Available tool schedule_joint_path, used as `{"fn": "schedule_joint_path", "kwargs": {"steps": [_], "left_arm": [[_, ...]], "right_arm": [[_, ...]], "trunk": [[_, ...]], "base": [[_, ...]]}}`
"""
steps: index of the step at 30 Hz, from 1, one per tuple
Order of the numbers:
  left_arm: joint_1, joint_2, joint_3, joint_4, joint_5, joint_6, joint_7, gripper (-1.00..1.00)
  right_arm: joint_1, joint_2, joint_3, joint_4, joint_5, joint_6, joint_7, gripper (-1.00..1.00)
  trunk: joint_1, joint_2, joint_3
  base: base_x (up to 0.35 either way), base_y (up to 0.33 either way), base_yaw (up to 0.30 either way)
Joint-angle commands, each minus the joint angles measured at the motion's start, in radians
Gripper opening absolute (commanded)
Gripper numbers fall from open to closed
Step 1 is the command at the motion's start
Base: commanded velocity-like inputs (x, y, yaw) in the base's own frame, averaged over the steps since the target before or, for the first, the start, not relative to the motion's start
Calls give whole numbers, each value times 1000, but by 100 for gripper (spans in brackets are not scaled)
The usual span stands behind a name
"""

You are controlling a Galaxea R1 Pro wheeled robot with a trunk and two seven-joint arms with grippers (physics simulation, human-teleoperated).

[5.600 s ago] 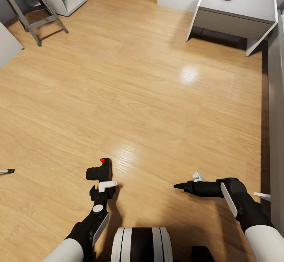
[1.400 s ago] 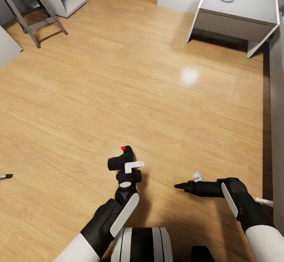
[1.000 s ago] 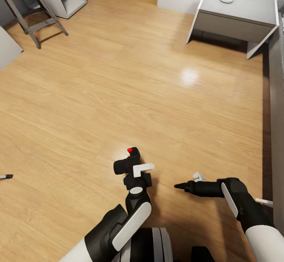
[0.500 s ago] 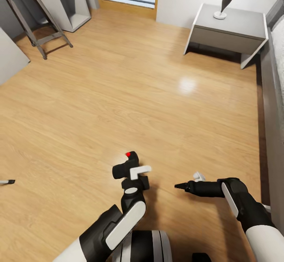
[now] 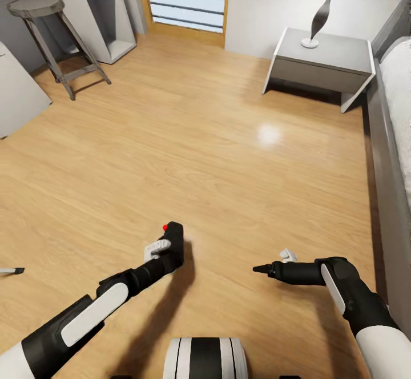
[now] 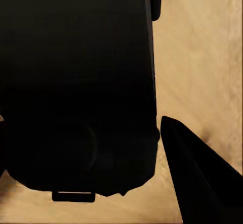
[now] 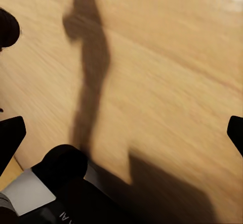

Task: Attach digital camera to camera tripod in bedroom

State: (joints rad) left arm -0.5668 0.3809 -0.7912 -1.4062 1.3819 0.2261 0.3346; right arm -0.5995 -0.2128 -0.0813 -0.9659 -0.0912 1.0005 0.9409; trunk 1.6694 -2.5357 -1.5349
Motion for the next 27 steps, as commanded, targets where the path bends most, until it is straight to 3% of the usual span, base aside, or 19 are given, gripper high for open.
{"fn": "schedule_joint_path", "kwargs": {"steps": [1,2,3,6,9,15,27], "left_arm": [[-1,23,-2,3,34,-6,-50,-100],[-1,57,-2,17,72,-14,-148,-100],[-1,69,-2,27,85,-17,-190,-100],[-1,98,-2,71,116,-25,-302,-100],[-1,107,-2,101,129,-28,-353,-100],[-1,111,-2,121,140,-30,-390,-100],[-1,112,-2,139,148,-29,-395,-100]], "right_arm": [[0,0,0,0,-7,7,-3,100],[0,0,0,0,-7,7,-3,100],[0,0,0,0,-7,7,-3,100],[0,0,-1,0,-7,7,-4,100],[0,0,0,0,-7,7,-4,100],[0,0,0,0,-7,7,-4,100],[0,1,0,0,-7,7,-4,100]], "trunk": [[-1,0,3],[-1,0,7],[-1,0,11],[-3,1,23],[-4,2,34],[-7,3,57],[-12,6,104]], "base": [[0,0,0],[0,0,0],[0,0,0],[0,0,0],[0,0,0],[0,0,0],[0,0,0]]}}
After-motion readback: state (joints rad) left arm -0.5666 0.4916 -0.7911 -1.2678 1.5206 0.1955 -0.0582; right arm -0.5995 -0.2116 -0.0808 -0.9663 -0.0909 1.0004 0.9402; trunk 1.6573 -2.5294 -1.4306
